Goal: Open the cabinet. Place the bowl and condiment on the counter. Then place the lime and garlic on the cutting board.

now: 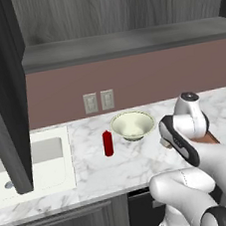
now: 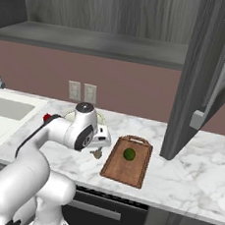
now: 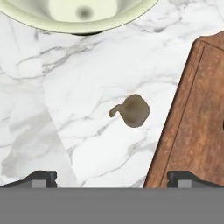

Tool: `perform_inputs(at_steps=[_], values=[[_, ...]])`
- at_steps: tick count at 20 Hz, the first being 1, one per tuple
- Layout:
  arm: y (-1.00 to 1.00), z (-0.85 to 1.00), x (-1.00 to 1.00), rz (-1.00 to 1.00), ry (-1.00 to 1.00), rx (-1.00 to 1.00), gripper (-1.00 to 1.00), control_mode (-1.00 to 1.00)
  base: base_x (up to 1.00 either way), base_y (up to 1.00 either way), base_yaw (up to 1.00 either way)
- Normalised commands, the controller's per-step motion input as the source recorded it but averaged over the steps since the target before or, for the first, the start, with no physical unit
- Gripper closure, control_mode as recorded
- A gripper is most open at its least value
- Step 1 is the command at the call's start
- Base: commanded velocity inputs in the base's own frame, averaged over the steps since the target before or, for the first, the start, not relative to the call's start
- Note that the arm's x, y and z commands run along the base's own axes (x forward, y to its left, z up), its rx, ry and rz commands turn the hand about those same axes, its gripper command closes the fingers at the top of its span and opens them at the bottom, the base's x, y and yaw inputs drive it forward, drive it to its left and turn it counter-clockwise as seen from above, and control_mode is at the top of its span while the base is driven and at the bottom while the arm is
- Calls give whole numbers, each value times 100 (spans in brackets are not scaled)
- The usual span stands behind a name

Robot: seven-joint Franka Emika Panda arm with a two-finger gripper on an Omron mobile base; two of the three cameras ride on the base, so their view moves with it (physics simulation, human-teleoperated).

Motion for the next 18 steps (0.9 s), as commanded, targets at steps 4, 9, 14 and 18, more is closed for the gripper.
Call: perform_inputs(at_steps=[4, 9, 14, 18], values=[[0, -18, 5, 0, 0, 0, -100, -100, 0, 0, 0], [0, -15, 7, 0, 0, 0, -100, -100, 0, 0, 0], [0, -10, 10, 0, 0, 0, -100, -100, 0, 0, 0], [0, -8, 11, 0, 0, 0, -100, -100, 0, 0, 0]])
